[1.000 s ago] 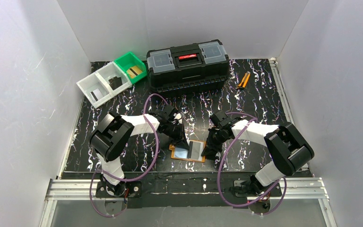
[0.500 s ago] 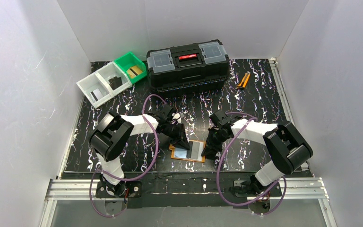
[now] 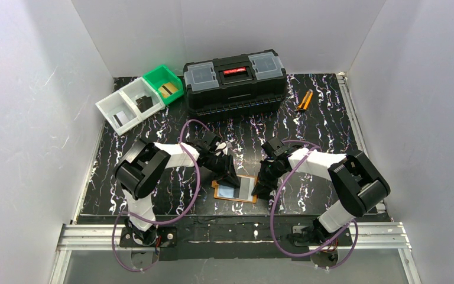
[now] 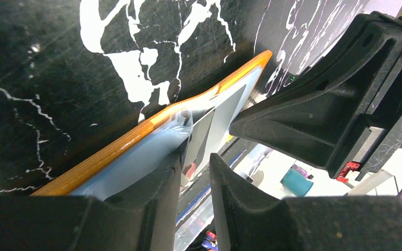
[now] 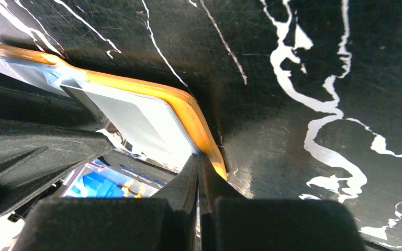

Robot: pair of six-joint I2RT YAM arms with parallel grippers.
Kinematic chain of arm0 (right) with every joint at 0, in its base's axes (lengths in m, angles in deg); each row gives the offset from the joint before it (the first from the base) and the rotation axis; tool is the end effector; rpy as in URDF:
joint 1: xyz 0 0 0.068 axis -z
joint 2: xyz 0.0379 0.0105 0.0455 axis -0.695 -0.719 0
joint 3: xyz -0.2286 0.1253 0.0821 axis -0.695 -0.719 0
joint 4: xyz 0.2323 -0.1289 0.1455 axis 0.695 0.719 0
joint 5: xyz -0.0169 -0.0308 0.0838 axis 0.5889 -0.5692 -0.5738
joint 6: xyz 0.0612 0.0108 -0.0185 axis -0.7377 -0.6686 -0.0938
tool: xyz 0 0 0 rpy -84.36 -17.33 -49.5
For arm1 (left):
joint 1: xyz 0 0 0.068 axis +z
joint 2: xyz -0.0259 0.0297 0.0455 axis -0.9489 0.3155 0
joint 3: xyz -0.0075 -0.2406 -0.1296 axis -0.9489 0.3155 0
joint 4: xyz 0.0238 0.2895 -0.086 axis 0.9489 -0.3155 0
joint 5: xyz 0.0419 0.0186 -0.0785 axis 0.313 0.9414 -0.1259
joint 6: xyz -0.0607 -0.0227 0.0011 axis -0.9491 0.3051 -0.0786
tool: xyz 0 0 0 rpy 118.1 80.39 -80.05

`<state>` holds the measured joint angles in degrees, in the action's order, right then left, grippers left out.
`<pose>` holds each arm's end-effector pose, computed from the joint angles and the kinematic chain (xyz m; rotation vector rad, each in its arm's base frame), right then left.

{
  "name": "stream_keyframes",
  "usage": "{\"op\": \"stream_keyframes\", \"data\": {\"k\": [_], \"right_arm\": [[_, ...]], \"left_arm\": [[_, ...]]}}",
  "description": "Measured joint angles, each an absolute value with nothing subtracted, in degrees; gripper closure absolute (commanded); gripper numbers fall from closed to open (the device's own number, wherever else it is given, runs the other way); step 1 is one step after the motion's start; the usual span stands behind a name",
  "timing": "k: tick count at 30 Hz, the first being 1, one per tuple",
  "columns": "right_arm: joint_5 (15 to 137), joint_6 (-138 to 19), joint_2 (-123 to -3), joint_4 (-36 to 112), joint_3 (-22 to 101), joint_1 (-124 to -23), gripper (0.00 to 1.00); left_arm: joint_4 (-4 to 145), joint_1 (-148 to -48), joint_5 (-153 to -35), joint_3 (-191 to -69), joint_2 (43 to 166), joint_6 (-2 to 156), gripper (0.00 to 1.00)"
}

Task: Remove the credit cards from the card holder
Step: Remove the credit card from the card holder.

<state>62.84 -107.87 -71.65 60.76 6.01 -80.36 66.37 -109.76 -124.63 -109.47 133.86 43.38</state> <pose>0.2277 0.1896 0.0892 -0.4083 -2.9940 -0.7366 0.2731 -0.2552 0.0817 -0.1355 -2.8331 1.3355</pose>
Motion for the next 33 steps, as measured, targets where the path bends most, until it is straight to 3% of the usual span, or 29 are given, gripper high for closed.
{"op": "stream_keyframes", "data": {"k": [8,33], "right_arm": [[62.8,-107.8,-71.7,60.8,6.0,-80.4,0.99],[62.7,-107.9,-71.6,60.6,5.9,-80.4,0.99]], "left_arm": [[67.0,-110.7,-124.6,-109.4,134.5,42.2,1.0],[54.7,-105.8,-119.3,-109.3,125.2,47.2,1.0]]}}
